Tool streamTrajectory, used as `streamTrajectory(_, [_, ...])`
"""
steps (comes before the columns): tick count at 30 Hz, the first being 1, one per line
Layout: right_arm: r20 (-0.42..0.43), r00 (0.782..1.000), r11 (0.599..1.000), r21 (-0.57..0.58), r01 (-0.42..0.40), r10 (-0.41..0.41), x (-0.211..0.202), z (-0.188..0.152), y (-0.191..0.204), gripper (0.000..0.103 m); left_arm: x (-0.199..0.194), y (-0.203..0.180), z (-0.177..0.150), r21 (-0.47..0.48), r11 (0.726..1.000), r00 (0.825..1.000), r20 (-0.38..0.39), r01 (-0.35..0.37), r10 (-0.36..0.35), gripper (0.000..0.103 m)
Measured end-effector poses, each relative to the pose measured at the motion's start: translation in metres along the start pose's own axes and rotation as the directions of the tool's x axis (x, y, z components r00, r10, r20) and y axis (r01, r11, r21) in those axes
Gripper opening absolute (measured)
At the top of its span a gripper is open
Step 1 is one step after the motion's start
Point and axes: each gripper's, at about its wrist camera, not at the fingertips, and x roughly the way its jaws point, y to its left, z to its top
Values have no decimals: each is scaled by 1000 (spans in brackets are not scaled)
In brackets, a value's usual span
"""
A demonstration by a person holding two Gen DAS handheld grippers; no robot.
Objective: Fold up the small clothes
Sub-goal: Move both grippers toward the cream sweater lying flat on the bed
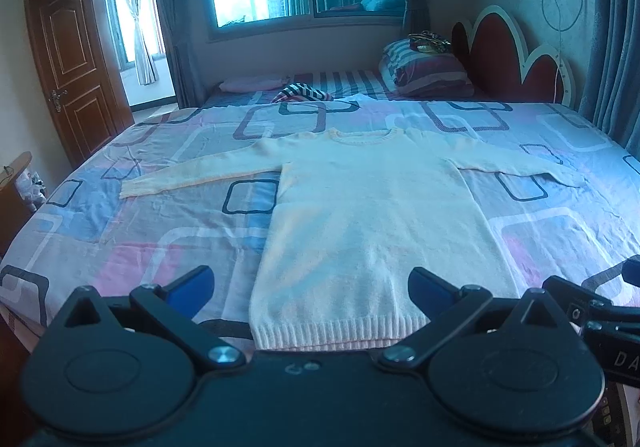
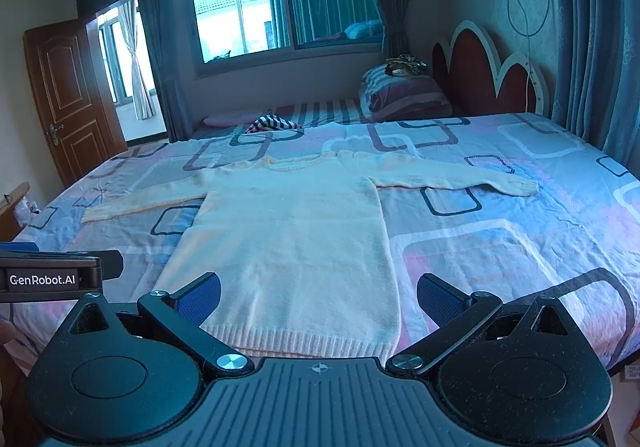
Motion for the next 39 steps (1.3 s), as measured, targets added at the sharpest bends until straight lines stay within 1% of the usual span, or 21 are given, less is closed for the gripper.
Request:
streamTrajectory(20, [-12, 1000, 1000, -3, -8, 8, 12, 1, -3, 103, 7, -8, 3, -1, 1000, 1000, -19, -4, 4, 102])
streamTrajectory(27, [-4, 1000, 1000, 7, -3, 3, 13, 3, -10, 103, 9, -12, 4, 2, 1000, 1000, -18, 1, -1, 102])
streamTrajectory(39, [-6, 1000, 1000, 6, -2, 2, 13, 1, -10, 103, 11, -14, 5, -3, 1000, 1000, -23, 2, -3, 102])
